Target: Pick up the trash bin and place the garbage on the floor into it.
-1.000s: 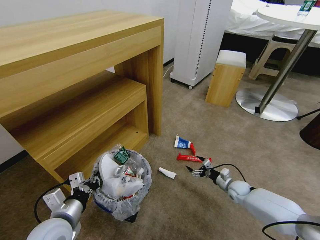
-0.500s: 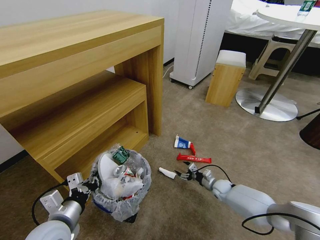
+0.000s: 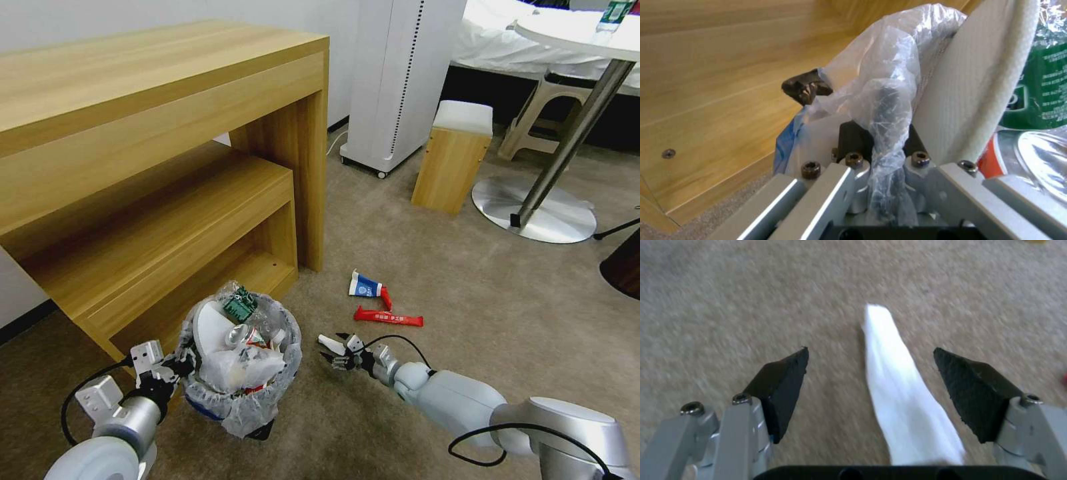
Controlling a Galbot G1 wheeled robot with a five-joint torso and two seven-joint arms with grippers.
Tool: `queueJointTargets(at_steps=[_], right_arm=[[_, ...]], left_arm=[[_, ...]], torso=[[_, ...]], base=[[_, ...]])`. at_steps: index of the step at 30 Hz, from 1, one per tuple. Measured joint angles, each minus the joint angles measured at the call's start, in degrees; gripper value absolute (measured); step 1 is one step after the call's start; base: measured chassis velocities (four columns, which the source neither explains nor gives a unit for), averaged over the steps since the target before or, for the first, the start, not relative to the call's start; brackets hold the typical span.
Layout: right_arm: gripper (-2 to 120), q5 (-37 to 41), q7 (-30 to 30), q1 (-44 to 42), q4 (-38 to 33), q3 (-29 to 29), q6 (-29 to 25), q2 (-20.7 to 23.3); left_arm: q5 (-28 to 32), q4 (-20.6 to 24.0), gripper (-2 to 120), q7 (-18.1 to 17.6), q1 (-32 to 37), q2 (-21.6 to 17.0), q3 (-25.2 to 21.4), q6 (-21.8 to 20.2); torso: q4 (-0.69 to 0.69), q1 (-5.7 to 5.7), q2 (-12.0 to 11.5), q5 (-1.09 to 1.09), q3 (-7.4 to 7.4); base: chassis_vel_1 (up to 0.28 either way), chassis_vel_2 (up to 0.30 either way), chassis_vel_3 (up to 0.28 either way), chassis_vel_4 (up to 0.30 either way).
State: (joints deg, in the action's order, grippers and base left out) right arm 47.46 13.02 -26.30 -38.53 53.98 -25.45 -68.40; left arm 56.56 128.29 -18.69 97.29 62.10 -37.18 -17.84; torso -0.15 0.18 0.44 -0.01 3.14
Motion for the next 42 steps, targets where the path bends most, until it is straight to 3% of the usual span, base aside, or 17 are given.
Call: queueJointTargets(at_steps=[10, 19, 32, 39, 42], right_arm=[[73, -1.1, 0.2, -1.7, 1.4, -2.3, -0.6, 1.1], [50, -2.5, 0.4, -2.5, 2.8, -3.0, -1.5, 0.2], [39, -5.0, 0.8, -2.8, 4.3, -5.3, -1.7, 0.0], [17, -6.2, 0.7, -3.6, 4.1, -6.6, -2.6, 1.2], [13, -6.4, 0.8, -3.7, 4.1, -6.8, -2.7, 1.5]], left_arm=[[0.3, 0.4, 3, -0.1, 0.2, 0.0, 0.1, 0.0], [0.1, 1.5, 3, -0.1, 1.5, 0.6, -0.3, 0.2], [-0.2, 1.8, 3, -0.1, 2.7, 0.7, -0.7, 0.6], [0.0, 1.2, 3, -0.1, 2.0, 0.4, -0.5, 0.6], [0.0, 1.2, 3, -0.1, 1.9, 0.4, -0.4, 0.7]], torso=[[0.00, 0.00, 0.0, 0.02, 0.00], [0.00, 0.00, 0.0, 0.01, 0.00], [0.01, 0.00, 0.0, 0.01, 0.00], [0.00, 0.00, 0.0, 0.01, 0.00], [0.00, 0.00, 0.0, 0.01, 0.00]], base=[[0.000, 0.000, 0.000, 0.000], [0.000, 0.000, 0.000, 0.000], [0.000, 0.000, 0.000, 0.000], [0.000, 0.000, 0.000, 0.000], [0.000, 0.000, 0.000, 0.000]])
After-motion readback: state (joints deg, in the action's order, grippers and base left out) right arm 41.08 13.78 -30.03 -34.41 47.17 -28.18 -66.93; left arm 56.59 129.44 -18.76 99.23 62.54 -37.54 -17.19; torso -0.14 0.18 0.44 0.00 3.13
